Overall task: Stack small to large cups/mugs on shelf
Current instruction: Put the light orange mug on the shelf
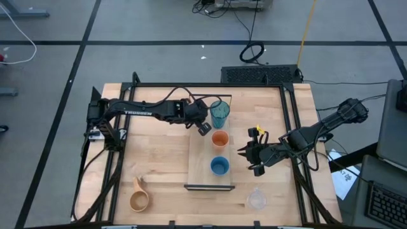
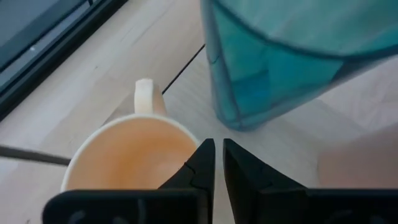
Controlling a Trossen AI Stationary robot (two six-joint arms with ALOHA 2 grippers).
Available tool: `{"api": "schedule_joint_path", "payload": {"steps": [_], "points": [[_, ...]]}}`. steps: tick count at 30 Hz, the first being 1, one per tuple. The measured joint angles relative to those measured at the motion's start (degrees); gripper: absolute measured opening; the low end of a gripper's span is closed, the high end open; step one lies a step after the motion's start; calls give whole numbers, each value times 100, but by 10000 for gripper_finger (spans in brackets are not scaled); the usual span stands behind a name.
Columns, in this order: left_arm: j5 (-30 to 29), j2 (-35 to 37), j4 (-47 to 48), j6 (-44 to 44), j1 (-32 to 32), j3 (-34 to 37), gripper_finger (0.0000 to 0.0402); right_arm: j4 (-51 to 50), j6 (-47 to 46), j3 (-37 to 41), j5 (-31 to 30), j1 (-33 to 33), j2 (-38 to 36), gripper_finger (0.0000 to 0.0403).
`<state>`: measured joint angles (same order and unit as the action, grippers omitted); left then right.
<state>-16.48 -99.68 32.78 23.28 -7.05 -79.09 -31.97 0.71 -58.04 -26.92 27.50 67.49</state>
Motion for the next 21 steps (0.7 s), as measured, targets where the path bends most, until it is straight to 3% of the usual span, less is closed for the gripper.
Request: {"api": "schedule_joint_path", "payload": {"steps": [9,14,21], "points": [[5,130,47,-182,8,0,31,2,0,0,0,0,1,42],[-95,667,507,-324,137,-7,31,18,-17,-2,0,-2,2,42],[-1203,1197,1958,-126,620,0,31,50,-20,-1,0,-2,1,42]]}}
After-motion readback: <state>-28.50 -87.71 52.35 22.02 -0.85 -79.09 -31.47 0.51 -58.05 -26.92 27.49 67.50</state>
